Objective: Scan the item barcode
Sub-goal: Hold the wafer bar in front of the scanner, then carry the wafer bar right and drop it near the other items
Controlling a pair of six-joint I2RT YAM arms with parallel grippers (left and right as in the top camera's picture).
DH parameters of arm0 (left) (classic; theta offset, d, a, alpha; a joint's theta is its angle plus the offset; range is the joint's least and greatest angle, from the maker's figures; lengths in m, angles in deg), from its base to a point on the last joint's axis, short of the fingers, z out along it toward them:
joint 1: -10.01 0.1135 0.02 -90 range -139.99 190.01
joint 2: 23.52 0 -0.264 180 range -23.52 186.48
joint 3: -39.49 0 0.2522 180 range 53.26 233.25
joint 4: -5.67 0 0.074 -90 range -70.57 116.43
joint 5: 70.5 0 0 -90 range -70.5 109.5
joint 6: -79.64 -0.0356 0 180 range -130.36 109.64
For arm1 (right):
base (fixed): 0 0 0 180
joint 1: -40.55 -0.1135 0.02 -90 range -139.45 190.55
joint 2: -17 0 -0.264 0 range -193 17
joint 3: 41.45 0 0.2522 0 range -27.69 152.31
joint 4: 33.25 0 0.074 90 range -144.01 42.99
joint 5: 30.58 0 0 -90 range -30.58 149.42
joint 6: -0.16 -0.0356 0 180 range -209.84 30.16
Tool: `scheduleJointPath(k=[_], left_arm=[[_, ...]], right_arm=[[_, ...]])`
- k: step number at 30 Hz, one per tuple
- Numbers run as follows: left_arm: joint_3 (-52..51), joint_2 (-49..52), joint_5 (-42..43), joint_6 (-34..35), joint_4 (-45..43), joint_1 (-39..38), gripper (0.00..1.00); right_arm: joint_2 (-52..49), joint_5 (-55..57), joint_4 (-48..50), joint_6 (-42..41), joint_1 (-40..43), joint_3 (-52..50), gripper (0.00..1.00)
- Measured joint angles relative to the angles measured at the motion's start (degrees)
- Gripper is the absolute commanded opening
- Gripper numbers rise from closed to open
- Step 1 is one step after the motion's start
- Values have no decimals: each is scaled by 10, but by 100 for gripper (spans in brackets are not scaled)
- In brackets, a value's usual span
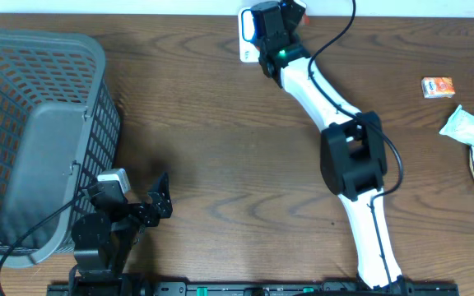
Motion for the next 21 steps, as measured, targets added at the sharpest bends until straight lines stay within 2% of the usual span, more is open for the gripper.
scheduleJointPath(k=[8, 13, 14, 16, 17, 18, 19, 21], left_arm=[[0, 0, 0, 0, 0, 0, 98], [0, 0, 0, 0, -1, 0, 98], [0, 0, 0, 0, 0, 0, 98], [0, 0, 0, 0, 0, 0, 98], [0, 0, 0, 0, -1, 0, 98], [0, 0, 0, 0, -1, 0, 98], [0, 0, 0, 0, 0, 0, 98], [0, 0, 0, 0, 0, 0, 98]], right_arm=[[162, 35, -311, -2, 36, 4, 2], [222, 76, -504, -77, 107, 21, 1], [222, 76, -518, -90, 123, 18, 7], [215, 51, -519, -92, 158, 6, 32], [209, 33, -512, -80, 169, 1, 50], [204, 3, -493, -55, 179, -7, 73], [198, -25, -472, -29, 183, -12, 92], [188, -102, -421, 31, 183, -29, 96]])
